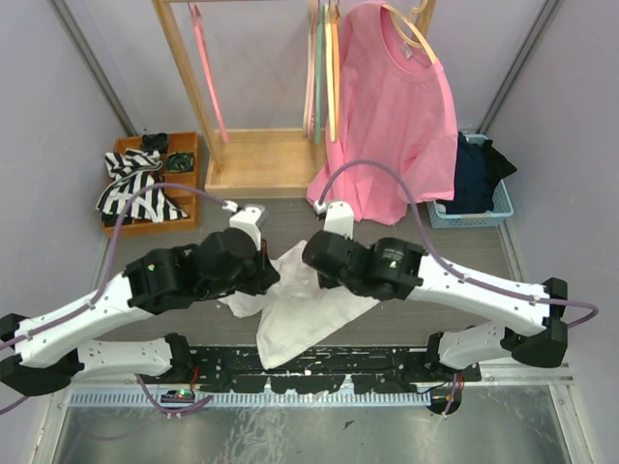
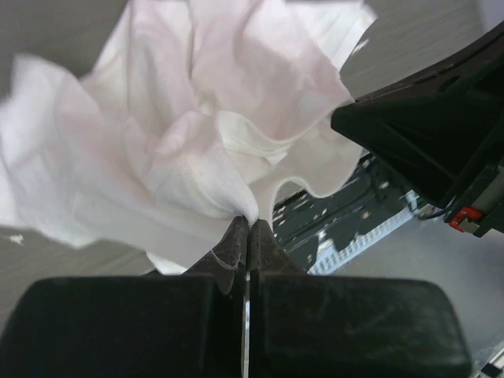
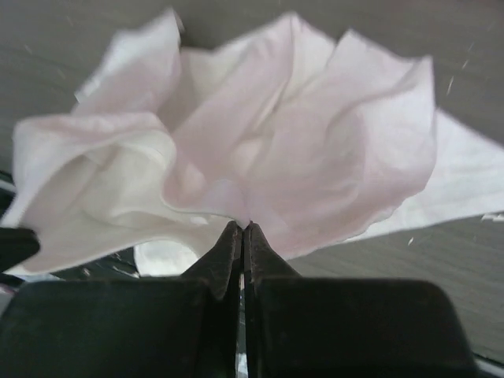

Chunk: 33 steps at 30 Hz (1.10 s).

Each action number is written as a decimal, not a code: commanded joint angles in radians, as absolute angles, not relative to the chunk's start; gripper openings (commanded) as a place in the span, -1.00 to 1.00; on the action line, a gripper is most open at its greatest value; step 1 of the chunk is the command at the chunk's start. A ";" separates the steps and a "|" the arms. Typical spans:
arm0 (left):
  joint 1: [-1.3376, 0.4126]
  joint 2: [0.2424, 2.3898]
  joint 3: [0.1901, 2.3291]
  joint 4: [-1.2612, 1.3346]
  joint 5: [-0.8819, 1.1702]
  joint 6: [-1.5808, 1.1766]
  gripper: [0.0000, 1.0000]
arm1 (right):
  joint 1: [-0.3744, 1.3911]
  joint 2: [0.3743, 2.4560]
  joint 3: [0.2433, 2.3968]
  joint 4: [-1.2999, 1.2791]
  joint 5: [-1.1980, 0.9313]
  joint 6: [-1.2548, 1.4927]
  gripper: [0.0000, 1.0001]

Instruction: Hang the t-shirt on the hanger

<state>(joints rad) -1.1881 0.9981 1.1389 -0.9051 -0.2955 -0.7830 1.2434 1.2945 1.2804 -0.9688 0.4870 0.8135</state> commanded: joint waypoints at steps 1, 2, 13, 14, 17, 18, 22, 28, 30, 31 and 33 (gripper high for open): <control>-1.187 1.040 1.355 -0.978 -0.418 -0.655 -1.00 | 1.183 1.282 1.530 -1.090 0.669 0.721 -0.99; -1.182 1.053 1.403 -0.989 -0.439 -0.624 -1.00 | 1.159 1.288 1.583 -1.093 0.670 0.697 -0.98; -0.907 1.335 2.094 -1.087 -0.343 -0.339 -1.00 | 0.957 1.465 2.140 -1.013 0.605 0.472 -0.99; -0.891 1.373 2.179 -1.105 -0.331 -0.324 -1.00 | 0.949 1.486 2.183 -1.004 0.590 0.461 -0.99; -0.855 1.486 2.425 -1.169 -0.311 -0.294 -1.00 | 0.942 1.528 2.290 -0.952 0.548 0.438 -0.99; -0.852 1.521 2.510 -1.189 -0.309 -0.286 -1.00 | 0.941 1.532 2.303 -0.919 0.526 0.432 -0.99; -0.832 1.574 2.656 -1.159 -0.273 -0.284 -1.00 | 0.941 1.510 2.288 -0.778 0.459 0.427 -0.99; -0.792 1.558 2.653 -1.022 -0.149 -0.321 -1.00 | 0.941 1.474 2.276 -0.649 0.447 0.408 -0.99; -0.769 1.555 2.644 -1.005 -0.095 -0.336 -1.00 | 0.940 1.449 2.254 -0.616 0.456 0.394 -0.98; -0.748 1.552 2.631 -0.992 -0.063 -0.351 -1.00 | 0.941 1.432 2.233 -0.595 0.462 0.384 -0.99; -0.685 1.549 2.612 -0.964 0.024 -0.395 -1.00 | 0.941 1.401 2.193 -0.559 0.475 0.373 -0.98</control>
<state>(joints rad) -0.7650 1.5684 2.6266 -1.0786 -0.1474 -0.3332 0.9413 1.4963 2.2288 -0.7273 0.4622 0.4171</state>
